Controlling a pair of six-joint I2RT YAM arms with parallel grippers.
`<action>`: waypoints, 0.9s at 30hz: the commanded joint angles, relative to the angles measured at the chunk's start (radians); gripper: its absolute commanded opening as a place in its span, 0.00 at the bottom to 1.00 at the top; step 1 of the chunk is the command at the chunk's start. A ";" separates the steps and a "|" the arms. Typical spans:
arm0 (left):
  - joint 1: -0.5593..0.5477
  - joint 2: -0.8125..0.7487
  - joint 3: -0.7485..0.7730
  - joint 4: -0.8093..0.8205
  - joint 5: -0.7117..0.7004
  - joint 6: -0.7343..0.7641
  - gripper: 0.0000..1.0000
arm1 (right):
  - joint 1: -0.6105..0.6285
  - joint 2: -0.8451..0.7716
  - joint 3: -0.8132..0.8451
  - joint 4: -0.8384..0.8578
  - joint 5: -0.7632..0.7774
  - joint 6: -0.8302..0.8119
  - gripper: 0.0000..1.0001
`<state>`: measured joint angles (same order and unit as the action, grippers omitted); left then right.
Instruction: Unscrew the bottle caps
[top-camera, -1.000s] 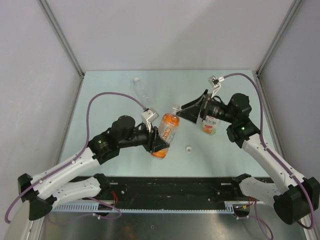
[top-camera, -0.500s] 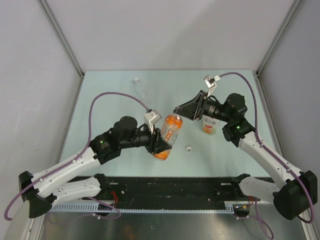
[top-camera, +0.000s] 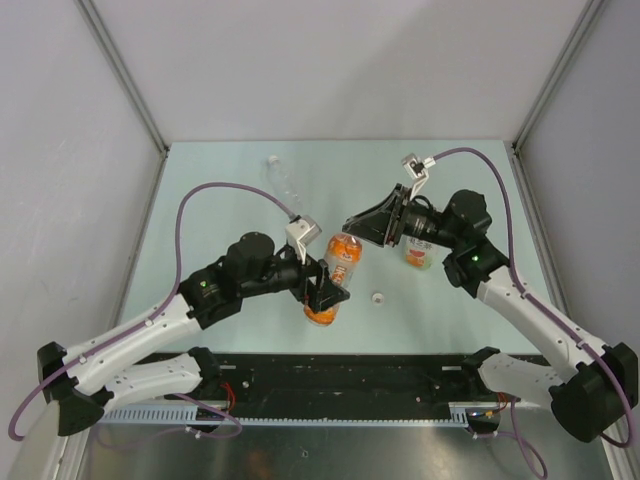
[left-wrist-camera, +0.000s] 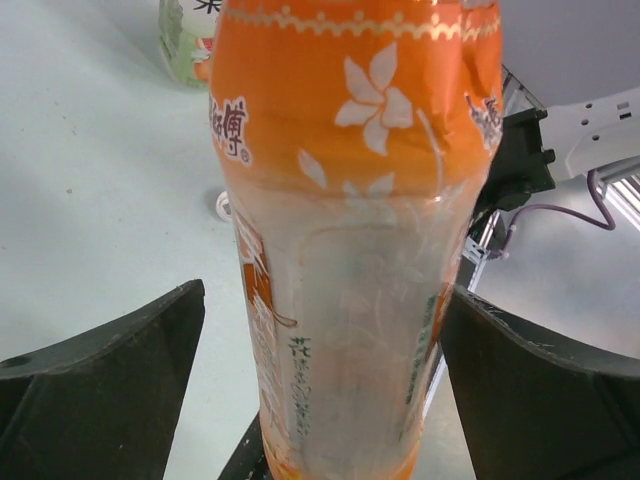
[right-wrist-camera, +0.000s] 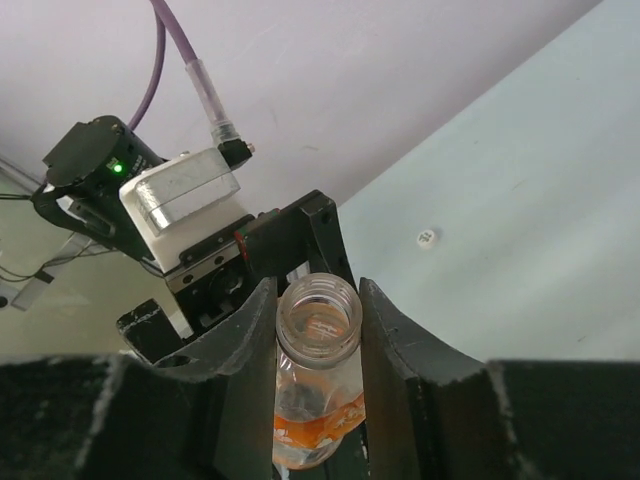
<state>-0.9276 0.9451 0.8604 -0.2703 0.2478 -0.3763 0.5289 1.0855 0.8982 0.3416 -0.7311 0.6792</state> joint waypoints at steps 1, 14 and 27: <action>-0.006 -0.014 0.036 0.029 -0.040 0.000 0.99 | 0.006 -0.035 0.031 -0.044 0.044 -0.074 0.00; -0.004 -0.126 -0.001 0.029 -0.176 0.004 0.99 | 0.032 -0.111 0.057 -0.345 0.354 -0.379 0.00; -0.004 -0.086 -0.003 0.028 -0.144 0.004 0.99 | 0.193 -0.154 0.059 -0.425 0.922 -0.613 0.00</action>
<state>-0.9291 0.8494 0.8585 -0.2703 0.0994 -0.3763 0.7036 0.9661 0.9112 -0.0799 -0.0399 0.1513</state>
